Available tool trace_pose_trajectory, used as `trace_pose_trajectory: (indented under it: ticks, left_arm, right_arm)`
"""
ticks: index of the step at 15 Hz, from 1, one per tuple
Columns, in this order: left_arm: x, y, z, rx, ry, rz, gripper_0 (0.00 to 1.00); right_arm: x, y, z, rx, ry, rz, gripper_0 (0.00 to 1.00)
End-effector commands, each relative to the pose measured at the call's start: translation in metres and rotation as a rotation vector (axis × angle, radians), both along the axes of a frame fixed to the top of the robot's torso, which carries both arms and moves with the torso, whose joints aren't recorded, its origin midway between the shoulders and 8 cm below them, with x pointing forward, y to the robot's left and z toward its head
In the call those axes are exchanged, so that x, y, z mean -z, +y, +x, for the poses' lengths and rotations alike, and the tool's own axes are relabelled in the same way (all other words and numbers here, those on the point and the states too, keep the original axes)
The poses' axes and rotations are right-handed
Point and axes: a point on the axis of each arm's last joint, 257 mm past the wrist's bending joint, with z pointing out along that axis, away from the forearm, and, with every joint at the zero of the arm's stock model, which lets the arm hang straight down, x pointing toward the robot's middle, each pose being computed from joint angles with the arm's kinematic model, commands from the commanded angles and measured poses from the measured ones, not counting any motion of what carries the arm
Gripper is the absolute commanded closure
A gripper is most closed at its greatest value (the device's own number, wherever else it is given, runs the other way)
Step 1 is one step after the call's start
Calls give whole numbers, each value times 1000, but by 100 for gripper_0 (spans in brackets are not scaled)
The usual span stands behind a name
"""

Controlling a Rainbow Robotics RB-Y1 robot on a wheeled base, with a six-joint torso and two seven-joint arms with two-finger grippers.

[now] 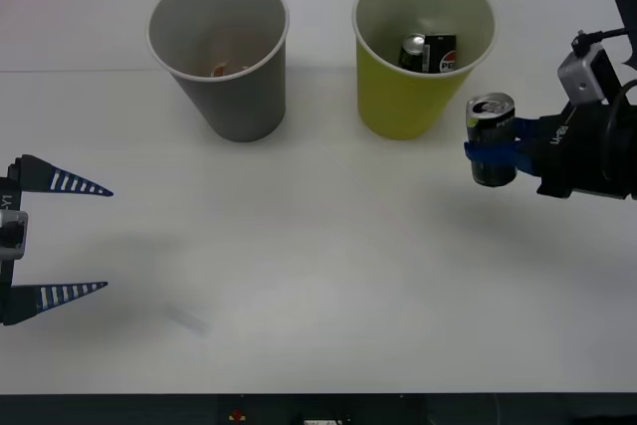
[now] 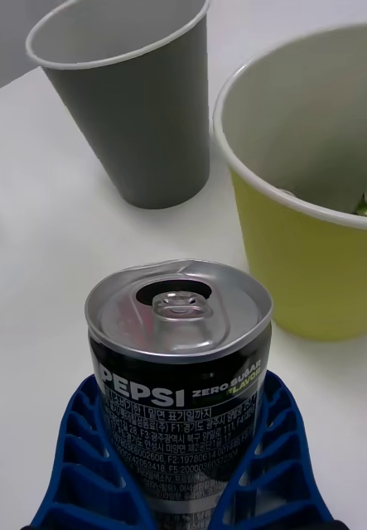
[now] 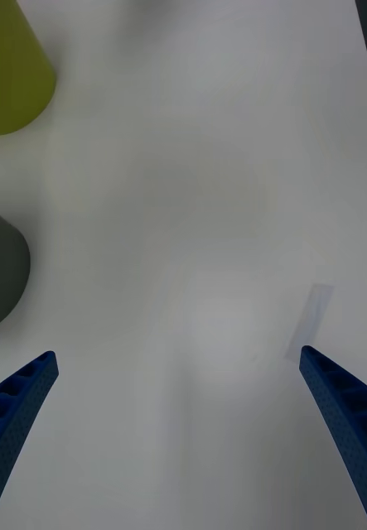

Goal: Put the can into the green bin and the plastic bottle into the gray bin

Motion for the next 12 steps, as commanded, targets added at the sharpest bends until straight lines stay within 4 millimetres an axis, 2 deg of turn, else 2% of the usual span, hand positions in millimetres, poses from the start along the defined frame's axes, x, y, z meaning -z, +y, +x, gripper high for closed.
trace_pose_trajectory:
  ticks: [1,6,8,12]
  left_arm:
    - [0,0,0,0,0,0,0]
    - [0,0,0,0,0,0,0]
    - [0,0,0,0,0,0,0]
    - [0,0,0,0,0,0,0]
  right_arm:
    - [-24,-2,1,8,54,2,100]
    - [-64,-5,13,65,93,-49,100]
    - [-85,-1,29,104,55,-74,100]
    - [-99,5,51,139,31,-141,100]
